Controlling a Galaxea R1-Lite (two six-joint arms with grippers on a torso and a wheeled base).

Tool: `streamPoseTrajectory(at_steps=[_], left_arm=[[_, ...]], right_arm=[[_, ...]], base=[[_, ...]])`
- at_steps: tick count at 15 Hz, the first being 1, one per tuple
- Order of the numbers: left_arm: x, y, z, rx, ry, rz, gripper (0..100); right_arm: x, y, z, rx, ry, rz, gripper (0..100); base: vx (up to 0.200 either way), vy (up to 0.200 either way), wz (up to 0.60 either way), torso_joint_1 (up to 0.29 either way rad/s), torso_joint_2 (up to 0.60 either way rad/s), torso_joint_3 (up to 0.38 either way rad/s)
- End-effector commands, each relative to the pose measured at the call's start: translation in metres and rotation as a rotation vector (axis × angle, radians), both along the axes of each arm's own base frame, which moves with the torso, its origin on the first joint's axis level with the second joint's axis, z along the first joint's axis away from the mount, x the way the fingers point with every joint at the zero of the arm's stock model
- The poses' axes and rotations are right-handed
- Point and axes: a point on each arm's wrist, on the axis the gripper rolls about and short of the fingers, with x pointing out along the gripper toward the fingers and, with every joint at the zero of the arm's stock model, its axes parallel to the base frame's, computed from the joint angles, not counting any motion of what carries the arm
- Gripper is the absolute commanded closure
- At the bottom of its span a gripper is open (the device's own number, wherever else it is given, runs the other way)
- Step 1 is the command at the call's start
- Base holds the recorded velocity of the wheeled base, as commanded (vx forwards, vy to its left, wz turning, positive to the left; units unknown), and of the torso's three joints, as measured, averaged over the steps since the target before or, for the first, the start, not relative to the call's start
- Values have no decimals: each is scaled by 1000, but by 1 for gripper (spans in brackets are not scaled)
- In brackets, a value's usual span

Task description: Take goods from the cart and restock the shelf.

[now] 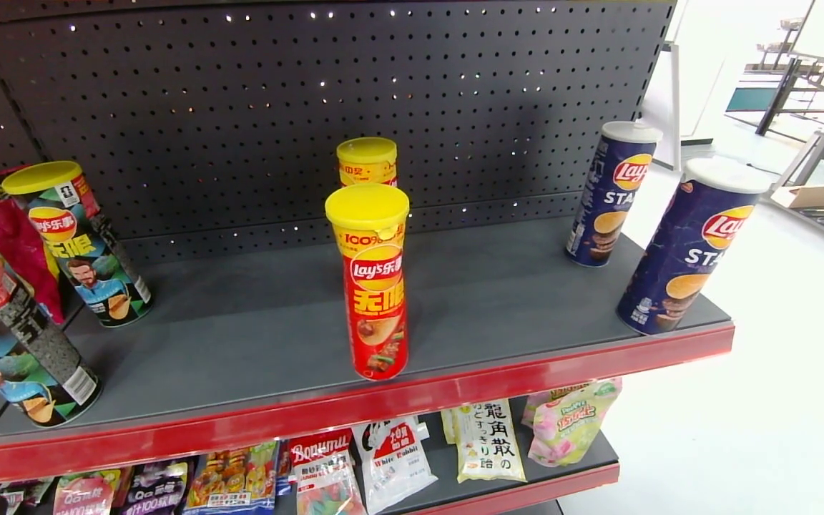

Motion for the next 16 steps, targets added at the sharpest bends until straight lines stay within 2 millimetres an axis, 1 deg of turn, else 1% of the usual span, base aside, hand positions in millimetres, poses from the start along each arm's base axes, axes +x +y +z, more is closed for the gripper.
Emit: streamPoseTrajectory(at_steps=[1,2,4,10,11,12,13,14,16], left_arm=[[-8,3,-9,2,-21,42,0],[-10,4,-11,6,-17,77,0],[-15,5,-15,11,-12,84,0],[-23,7,-23,8,-22,86,0],[-23,7,-24,8,-23,86,0],[-27,8,-31,7,-30,83,0],[-27,8,-33,8,-31,81,0],[-28,9,-42,29,-26,84,0],[-28,8,-43,29,-23,80,0]], right_arm=[[0,0,0,3,1,1,0],[0,0,0,1,-1,2,0],[0,0,0,3,1,1,0],[0,0,0,1,1,1,0],[0,0,0,3,1,1,0],[0,0,0,3,1,1,0],[0,0,0,3,1,1,0],[0,0,0,3,1,1,0],[0,0,0,4,1,1,0]], base=[[0,0,0,0,0,0],[0,0,0,0,0,0],[0,0,0,0,0,0],[0,0,600,4,4,2],[0,0,0,0,0,0],[0,0,0,0,0,0],[0,0,0,0,0,0],[0,0,0,0,0,0],[0,0,0,0,0,0]])
